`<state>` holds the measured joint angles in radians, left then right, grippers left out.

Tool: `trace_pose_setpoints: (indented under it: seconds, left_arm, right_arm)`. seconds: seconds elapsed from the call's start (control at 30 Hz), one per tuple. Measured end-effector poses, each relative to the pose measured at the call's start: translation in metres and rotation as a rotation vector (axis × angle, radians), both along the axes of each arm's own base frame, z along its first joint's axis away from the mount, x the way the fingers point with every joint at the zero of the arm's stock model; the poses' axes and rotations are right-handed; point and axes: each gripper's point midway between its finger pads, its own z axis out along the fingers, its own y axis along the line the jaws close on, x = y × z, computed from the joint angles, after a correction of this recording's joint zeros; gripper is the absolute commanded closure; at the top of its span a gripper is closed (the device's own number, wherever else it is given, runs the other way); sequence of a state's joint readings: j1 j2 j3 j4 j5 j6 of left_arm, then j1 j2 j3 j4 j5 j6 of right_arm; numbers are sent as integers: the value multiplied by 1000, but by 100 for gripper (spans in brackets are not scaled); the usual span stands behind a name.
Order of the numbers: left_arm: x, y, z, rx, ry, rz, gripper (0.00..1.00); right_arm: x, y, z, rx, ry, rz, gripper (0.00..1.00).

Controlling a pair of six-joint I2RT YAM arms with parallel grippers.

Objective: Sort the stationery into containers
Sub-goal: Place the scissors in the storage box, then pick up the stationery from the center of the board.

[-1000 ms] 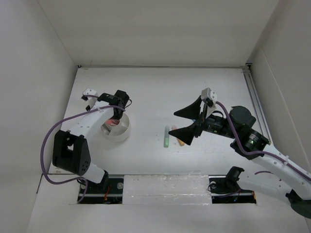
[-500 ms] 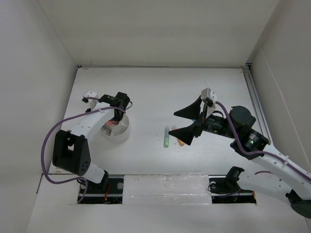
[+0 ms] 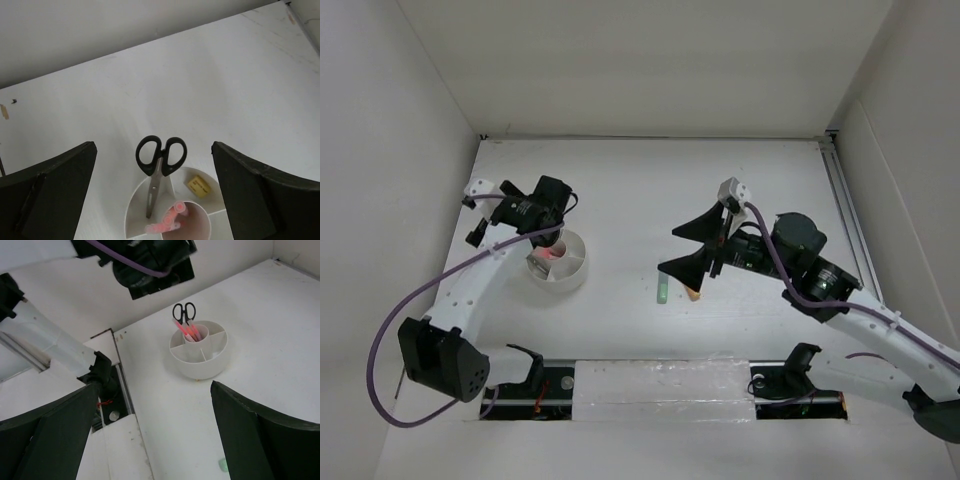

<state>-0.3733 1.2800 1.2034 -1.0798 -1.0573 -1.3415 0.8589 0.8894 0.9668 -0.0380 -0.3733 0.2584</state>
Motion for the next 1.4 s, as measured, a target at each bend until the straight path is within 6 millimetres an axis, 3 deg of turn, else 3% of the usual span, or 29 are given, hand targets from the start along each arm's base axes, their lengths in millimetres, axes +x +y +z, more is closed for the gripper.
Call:
trace_pose_setpoints:
  seconds: [0.13, 0.27, 0.3, 0.4, 0.57, 0.63, 0.77, 0.87, 1.0, 1.07, 1.23, 1.4]
  left_arm:
    - [3, 0, 27, -17, -69, -9, 1]
    - [-6, 4, 54, -24, -144, -50, 1]
    - [-7, 4, 64, -30, -182, -72, 1]
    - [-19, 3, 93, -73, -326, -175, 1]
    - [-50, -7, 136, -110, -531, -418, 1]
    - [-51, -13, 148, -104, -563, -481, 1]
    - [-32, -42, 130, -97, -473, -647, 1]
    - [-19, -65, 93, -109, -367, -763, 1]
    - [-18, -80, 51, -127, -260, -854, 1]
    - [-22, -82, 49, -130, -265, -874, 1]
    - [-33, -81, 73, -123, -380, -904, 1]
    - [-31, -82, 78, -119, -399, -908, 1]
  right_arm:
    - [23, 6, -21, -49, 56, -88, 0]
    - [63, 7, -65, -161, 185, -275, 0]
    - [75, 2, -87, -214, 236, -354, 0]
    - [89, -11, -111, -281, 288, -469, 0]
    - [109, -36, -129, -314, 333, -616, 0]
    - [113, -44, -137, -321, 349, -652, 0]
    - [121, -54, -154, -351, 386, -727, 0]
    - [127, -62, -175, -406, 422, -788, 0]
    - [139, -81, -188, -440, 460, -850, 0]
    - [156, -101, -193, -423, 499, -891, 0]
    - [189, -146, -217, -452, 563, -985, 0]
    - [206, -154, -263, -567, 641, -940, 0]
